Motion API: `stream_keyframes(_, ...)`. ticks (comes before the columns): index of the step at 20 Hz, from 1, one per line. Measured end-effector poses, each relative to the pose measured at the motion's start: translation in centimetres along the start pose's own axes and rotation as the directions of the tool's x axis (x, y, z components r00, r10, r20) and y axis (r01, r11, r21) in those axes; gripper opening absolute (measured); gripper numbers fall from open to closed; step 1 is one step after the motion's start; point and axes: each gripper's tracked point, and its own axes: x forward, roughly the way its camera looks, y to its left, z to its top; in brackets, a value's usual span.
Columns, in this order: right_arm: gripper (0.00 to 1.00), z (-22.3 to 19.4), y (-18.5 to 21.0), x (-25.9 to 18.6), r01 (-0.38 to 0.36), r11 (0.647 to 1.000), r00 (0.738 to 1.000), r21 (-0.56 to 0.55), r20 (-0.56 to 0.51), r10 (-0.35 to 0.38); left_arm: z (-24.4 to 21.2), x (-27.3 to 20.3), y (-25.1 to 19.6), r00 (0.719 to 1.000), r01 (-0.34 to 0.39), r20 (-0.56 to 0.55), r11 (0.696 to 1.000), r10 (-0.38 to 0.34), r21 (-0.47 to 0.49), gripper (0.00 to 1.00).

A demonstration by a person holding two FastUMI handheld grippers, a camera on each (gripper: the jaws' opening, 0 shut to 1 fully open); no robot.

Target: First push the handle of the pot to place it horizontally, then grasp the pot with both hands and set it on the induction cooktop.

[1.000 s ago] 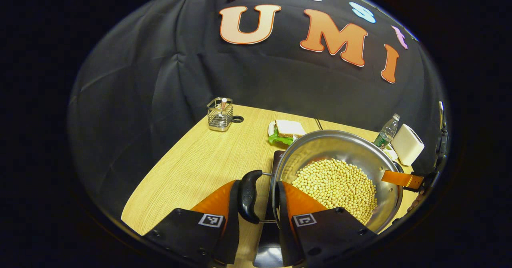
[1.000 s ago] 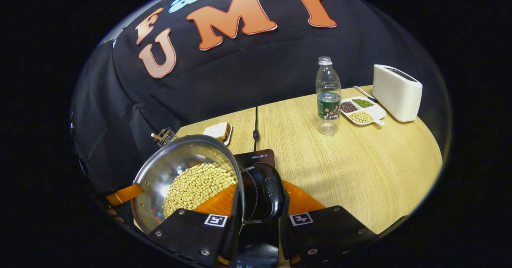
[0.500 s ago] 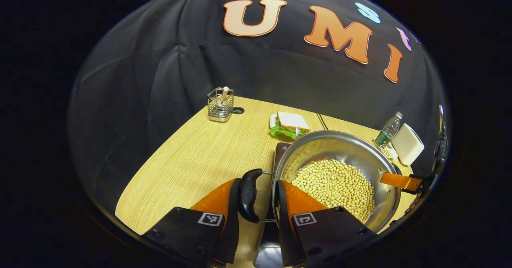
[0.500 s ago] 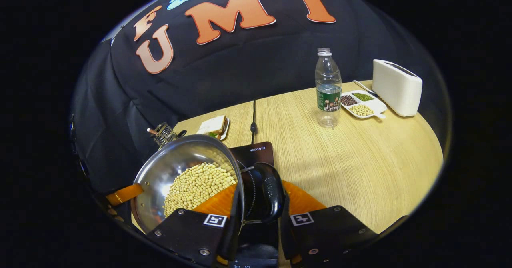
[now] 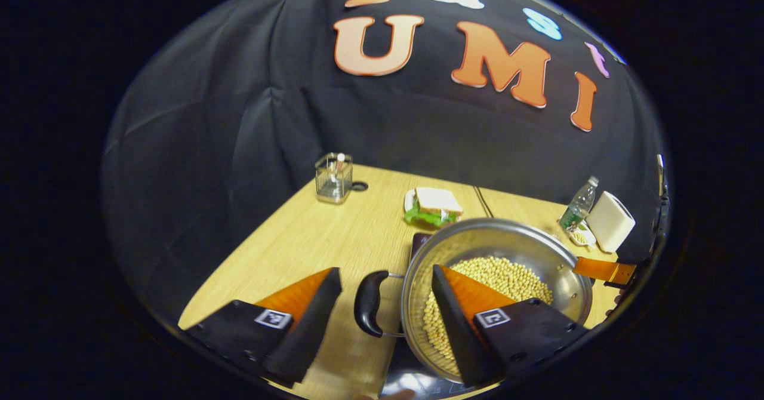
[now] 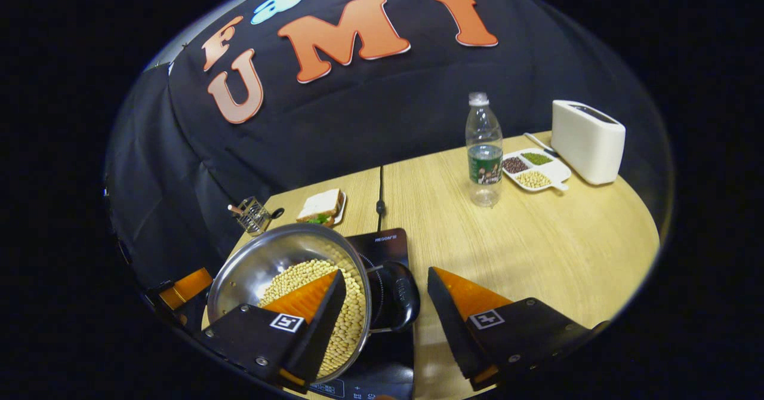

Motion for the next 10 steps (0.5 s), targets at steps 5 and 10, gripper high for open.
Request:
stream_keyframes(5,0.95,7.2,-1.9,-7.4,0.007,0.996,0.987,-0.09,0.162,0.008,8.5,-5.7,-3.0,0.979,0.023,0.201,1.0,-0.025,0.011,0.98)
stream_keyframes(10,0.95,14.0,-5.1,-15.3,0.075,0.982,0.947,-0.172,0.322,-0.016,15.5,-11.3,-4.1,0.937,0.018,0.348,0.999,-0.028,0.031,0.98)
